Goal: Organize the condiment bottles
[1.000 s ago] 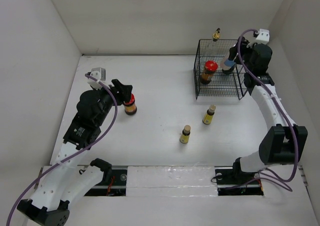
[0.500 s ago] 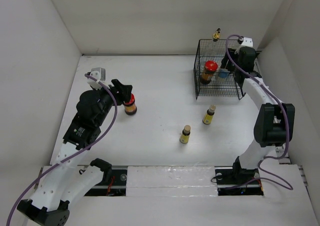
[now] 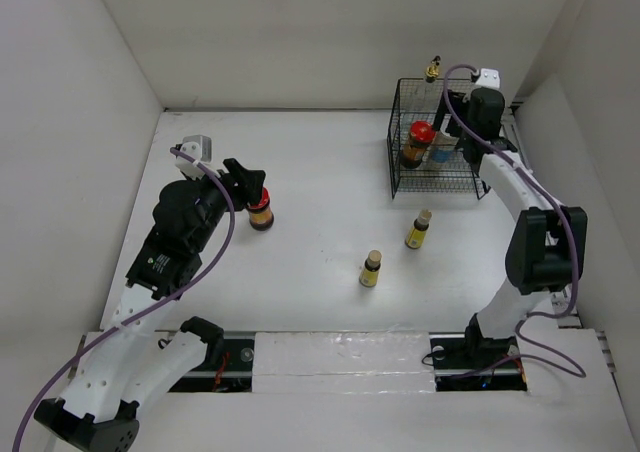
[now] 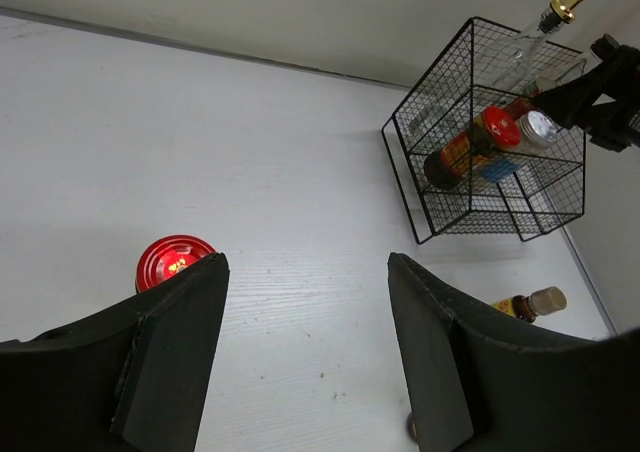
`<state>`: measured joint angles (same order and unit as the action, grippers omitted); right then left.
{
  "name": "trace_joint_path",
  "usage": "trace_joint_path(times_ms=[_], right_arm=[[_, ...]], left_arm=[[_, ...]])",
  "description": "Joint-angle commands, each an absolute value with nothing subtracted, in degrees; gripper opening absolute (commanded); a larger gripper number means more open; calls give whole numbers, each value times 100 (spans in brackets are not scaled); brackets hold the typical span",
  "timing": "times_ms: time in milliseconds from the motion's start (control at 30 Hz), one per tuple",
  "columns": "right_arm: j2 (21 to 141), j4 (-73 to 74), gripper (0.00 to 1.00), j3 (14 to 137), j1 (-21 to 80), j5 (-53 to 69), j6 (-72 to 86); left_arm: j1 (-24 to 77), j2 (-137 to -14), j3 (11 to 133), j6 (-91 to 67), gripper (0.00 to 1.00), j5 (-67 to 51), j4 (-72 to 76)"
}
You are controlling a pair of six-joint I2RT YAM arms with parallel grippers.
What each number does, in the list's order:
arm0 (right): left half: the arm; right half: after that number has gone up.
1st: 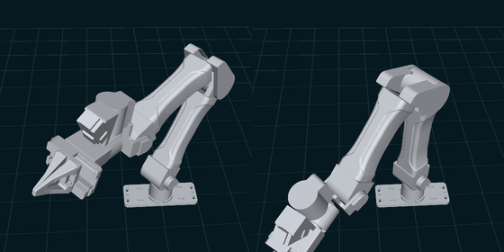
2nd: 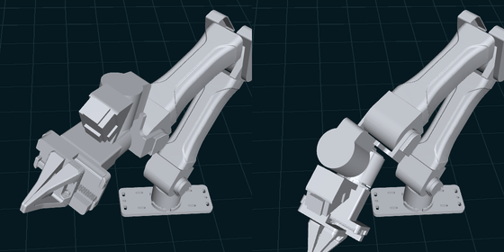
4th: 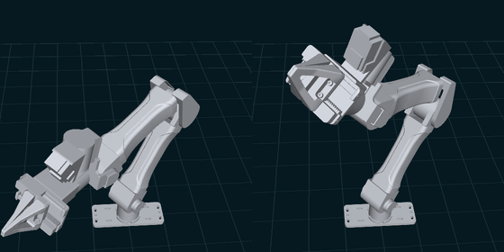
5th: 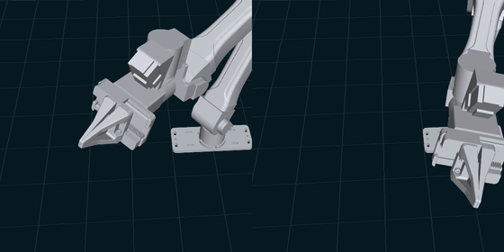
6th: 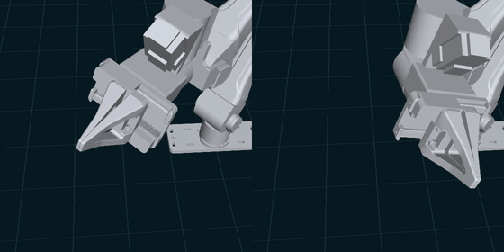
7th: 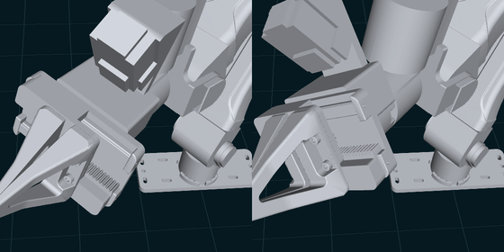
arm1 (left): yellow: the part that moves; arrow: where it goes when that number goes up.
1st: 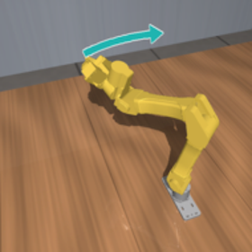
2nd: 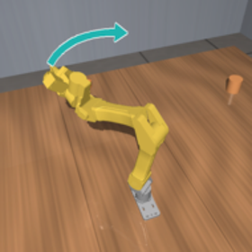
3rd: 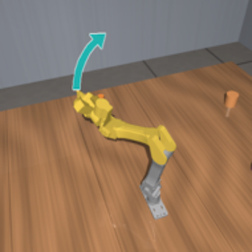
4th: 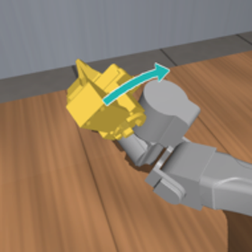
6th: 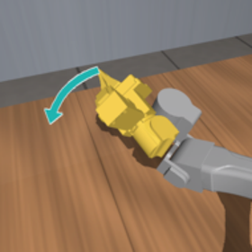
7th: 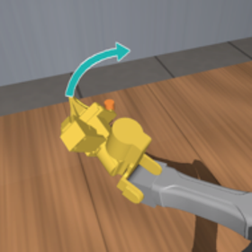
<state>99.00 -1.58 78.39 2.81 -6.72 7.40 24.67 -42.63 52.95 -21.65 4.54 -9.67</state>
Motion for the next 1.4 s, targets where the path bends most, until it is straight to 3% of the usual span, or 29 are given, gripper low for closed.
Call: trace_joint_path(times_ms=[0,67,167,200,267,333,400,433,467,567,600,700,933,1233,1300,1367], right_arm=[[9038,-422,91,7990,465,-1019,765],[8773,-474,90,7894,588,-1020,703],[8385,-808,45,7603,1045,-687,571],[8385,-887,20,7542,1385,-251,571],[8446,-1089,12,7462,1852,113,571],[8630,-1168,14,7410,2684,386,519],[9025,-1169,26,7487,3179,439,378],[9157,-1169,50,7488,3564,561,378],[9297,-1169,62,7540,3716,632,300],[9737,-1169,89,7603,4095,1036,229],[9930,-1169,92,7603,4157,1211,229],[10395,-1108,98,7847,4455,1757,229],[11223,-994,99,8673,5088,1626,-35],[12313,-791,99,9746,5089,1564,78],[12523,-791,94,9957,5089,1564,140],[12577,-791,81,10036,5141,1495,210]], left_arm=[[2479,-4254,5309,-2118,60,378,-738],[2479,-4254,5309,-2118,60,378,-738],[2479,-4254,5309,-2118,60,431,-738],[2479,-4254,5309,-2118,60,431,-738],[2479,-4254,5309,-2118,59,431,-738],[2479,-4254,5309,-2118,53,544,-738],[2479,-4254,5309,-2118,52,598,-800],[2479,-4254,5309,-2118,52,685,-852],[2479,-4184,5309,-2118,52,781,-853],[2479,-4113,5309,-2180,51,1037,-853],[2479,-4061,5309,-2232,51,1089,-905],[2479,-3999,5309,-2355,55,1362,-957],[2479,-3797,5344,-2742,66,2206,-1126],[2479,-3727,5344,-2681,67,2014,-1099],[2479,-3727,5344,-2620,67,1960,-1099],[2479,-3727,5344,-2567,67,1882,-1038]])
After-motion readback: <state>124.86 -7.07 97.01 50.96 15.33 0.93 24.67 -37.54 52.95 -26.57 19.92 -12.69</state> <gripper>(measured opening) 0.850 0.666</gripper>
